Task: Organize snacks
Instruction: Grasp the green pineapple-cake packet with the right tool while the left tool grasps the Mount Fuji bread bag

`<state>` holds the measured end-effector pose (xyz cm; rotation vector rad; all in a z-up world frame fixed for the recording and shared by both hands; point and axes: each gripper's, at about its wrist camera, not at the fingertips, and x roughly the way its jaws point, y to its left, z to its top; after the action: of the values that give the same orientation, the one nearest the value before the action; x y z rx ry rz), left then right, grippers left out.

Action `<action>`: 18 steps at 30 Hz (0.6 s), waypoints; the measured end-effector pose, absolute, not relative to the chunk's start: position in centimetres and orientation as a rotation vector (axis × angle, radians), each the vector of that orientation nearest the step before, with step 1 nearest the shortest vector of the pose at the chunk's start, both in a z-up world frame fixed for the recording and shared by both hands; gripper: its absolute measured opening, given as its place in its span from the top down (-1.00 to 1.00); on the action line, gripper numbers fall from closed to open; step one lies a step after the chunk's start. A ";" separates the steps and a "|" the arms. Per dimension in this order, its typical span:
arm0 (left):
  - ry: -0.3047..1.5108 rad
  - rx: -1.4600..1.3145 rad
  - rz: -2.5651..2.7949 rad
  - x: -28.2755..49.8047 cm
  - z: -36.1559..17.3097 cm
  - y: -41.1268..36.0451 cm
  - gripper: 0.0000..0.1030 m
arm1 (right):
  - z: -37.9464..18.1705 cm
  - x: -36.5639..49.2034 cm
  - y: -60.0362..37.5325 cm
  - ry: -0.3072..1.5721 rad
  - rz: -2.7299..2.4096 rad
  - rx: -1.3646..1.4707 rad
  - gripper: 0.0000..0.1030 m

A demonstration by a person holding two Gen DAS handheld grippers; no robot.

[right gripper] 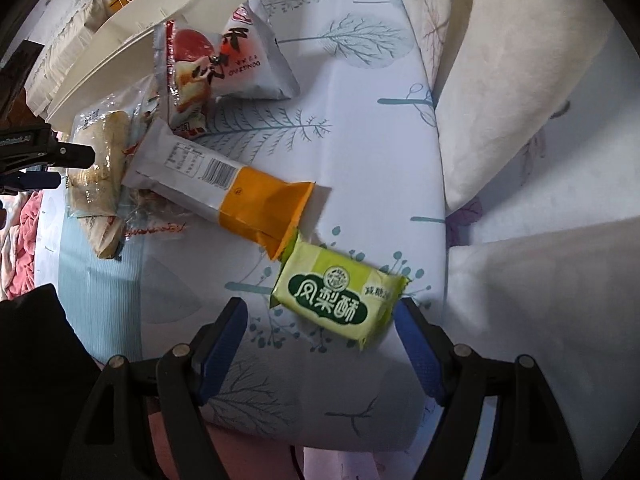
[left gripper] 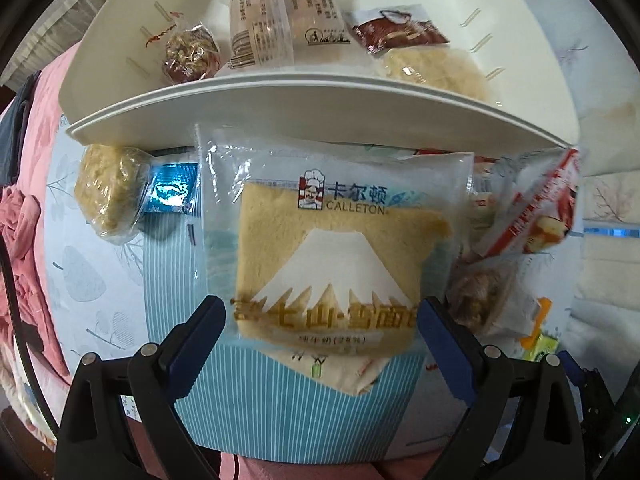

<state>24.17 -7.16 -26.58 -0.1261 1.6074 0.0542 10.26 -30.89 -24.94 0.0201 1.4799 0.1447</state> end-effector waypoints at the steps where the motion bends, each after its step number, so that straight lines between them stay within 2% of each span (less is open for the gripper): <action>1: 1.612 -0.122 0.057 24.4 -26.8 -7.3 -0.87 | -25.1 10.5 -31.0 1.485 0.149 0.024 -0.49; 3: 1.619 -0.106 0.068 25.0 -27.3 -7.8 -0.87 | -25.4 10.8 -31.1 1.489 0.151 0.030 -0.49; 5: 1.626 -0.091 0.072 25.5 -27.8 -8.3 -0.98 | -25.7 11.2 -31.2 1.497 0.154 0.037 -0.49; 18: 1.599 -0.092 0.072 28.2 -29.5 -9.9 -0.99 | -27.6 14.9 -32.9 1.555 0.101 0.060 -0.46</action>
<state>28.19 -9.90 -29.52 -0.0916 1.5990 0.0723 14.87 -32.89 -27.58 0.0599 1.5555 0.1005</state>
